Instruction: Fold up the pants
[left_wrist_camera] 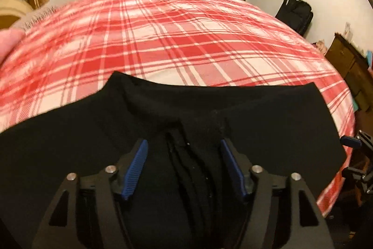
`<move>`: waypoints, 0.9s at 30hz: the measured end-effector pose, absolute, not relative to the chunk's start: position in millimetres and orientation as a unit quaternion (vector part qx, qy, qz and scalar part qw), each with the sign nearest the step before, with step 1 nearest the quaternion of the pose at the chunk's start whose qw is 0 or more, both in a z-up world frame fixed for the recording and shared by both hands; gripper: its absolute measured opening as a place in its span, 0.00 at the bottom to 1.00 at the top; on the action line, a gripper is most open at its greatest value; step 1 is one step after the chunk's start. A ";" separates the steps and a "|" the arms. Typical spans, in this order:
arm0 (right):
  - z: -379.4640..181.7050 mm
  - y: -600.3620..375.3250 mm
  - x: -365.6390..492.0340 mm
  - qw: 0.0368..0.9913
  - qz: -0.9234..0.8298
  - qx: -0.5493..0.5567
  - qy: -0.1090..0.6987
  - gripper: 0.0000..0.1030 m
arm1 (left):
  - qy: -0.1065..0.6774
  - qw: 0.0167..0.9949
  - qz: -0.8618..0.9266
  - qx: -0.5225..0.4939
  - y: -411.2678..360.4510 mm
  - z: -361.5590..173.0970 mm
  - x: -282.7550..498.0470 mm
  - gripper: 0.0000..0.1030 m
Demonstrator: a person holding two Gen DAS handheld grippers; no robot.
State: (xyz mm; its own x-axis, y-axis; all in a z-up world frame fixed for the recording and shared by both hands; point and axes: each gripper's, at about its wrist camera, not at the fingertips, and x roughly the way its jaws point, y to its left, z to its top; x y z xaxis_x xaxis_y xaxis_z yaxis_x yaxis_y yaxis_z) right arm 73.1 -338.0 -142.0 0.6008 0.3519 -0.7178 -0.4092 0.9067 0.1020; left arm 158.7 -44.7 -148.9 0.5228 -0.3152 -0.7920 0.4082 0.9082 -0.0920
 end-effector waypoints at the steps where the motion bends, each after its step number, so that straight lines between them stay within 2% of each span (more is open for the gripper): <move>1: -144.5 -335.8 73.1 0.894 0.207 -0.048 0.395 0.64 | 0.442 0.872 -0.206 0.048 -43.1 -146.6 157.2 0.68; 4: -138.0 -336.1 72.8 0.896 0.215 -0.031 0.387 0.64 | 0.417 0.886 -0.200 0.027 -32.6 -132.5 151.2 0.68; 5: -135.3 -336.5 73.2 0.896 0.222 -0.017 0.383 0.64 | 0.408 0.892 -0.194 0.027 -30.3 -129.1 150.8 0.74; 7: -134.9 -334.4 76.4 0.893 0.230 -0.006 0.387 0.64 | 0.408 0.896 -0.169 0.042 -27.3 -131.2 155.8 0.79; 10: -153.2 -319.2 82.2 0.874 0.226 -0.046 0.428 0.66 | 0.432 0.886 -0.163 0.032 -23.4 -144.5 161.6 0.79; 13: -151.2 -306.6 73.4 0.876 0.218 -0.100 0.419 0.66 | 0.425 0.888 -0.176 0.005 -9.7 -141.5 152.4 0.79; 18: -127.5 -287.0 86.0 0.880 0.254 -0.079 0.393 0.66 | 0.410 0.899 -0.152 -0.010 22.6 -127.1 136.9 0.80; 22: -115.3 -244.6 114.0 0.880 0.277 -0.089 0.376 0.66 | 0.392 0.912 -0.118 -0.023 58.6 -116.2 128.8 0.89; 27: -122.4 -184.0 136.6 0.865 0.319 -0.105 0.373 0.66 | 0.372 0.926 -0.064 -0.019 113.8 -110.0 115.5 0.92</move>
